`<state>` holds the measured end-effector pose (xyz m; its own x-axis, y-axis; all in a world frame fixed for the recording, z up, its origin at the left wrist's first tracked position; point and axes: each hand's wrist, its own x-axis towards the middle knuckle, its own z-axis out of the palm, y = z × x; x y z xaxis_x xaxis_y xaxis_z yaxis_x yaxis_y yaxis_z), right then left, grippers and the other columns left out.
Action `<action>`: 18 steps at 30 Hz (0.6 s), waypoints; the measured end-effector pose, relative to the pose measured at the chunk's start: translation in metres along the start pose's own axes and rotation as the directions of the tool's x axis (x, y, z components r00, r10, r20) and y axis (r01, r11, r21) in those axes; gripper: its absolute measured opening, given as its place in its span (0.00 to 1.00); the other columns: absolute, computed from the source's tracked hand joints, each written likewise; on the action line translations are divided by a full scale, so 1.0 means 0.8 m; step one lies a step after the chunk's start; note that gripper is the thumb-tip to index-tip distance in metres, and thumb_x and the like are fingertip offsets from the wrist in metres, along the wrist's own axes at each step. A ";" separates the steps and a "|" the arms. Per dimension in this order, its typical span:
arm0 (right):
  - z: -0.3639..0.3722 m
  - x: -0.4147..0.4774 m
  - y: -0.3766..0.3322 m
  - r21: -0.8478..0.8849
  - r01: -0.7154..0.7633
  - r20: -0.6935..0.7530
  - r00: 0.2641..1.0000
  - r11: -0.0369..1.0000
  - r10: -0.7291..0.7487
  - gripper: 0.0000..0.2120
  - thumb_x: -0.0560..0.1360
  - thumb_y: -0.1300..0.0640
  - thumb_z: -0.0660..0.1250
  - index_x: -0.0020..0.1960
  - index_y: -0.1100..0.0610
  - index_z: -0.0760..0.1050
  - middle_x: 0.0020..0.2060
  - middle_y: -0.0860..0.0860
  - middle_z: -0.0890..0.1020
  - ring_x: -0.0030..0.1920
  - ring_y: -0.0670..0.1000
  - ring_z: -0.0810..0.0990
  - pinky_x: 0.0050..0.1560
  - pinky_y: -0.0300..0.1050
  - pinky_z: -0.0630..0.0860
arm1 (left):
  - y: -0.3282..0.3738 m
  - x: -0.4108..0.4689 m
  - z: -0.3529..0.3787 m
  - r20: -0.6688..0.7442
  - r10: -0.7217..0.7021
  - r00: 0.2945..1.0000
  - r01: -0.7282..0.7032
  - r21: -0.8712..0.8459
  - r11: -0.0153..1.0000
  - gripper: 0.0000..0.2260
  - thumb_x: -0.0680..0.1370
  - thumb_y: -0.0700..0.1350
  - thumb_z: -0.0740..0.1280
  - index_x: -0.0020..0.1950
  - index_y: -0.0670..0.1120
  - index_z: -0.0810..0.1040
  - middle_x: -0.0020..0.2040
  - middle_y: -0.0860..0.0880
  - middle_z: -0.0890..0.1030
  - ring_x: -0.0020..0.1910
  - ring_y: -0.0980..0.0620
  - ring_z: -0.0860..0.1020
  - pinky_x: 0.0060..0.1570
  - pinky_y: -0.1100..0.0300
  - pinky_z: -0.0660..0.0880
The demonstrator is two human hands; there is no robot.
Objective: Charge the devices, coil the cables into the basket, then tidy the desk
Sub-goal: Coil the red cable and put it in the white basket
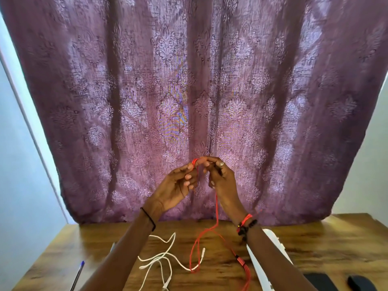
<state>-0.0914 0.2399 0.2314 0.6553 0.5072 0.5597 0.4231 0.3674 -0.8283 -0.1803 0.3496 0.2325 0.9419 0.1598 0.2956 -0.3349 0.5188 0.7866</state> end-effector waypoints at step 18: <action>0.008 -0.046 0.022 -0.818 0.178 0.241 0.969 0.547 0.046 0.17 0.79 0.59 0.57 0.67 0.50 0.71 0.56 0.54 0.77 0.51 0.61 0.80 0.48 0.56 0.76 | 0.021 0.040 -0.002 -0.336 0.220 0.916 -0.284 -0.154 0.946 0.18 0.81 0.37 0.53 0.71 0.40 0.64 0.31 0.53 0.76 0.27 0.60 0.73 0.32 0.70 0.74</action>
<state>-0.1124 0.2324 0.1964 0.5035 0.6967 0.5109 0.8599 -0.3465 -0.3750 -0.1559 0.3649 0.2541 0.7980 0.5430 0.2613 -0.5802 0.5751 0.5768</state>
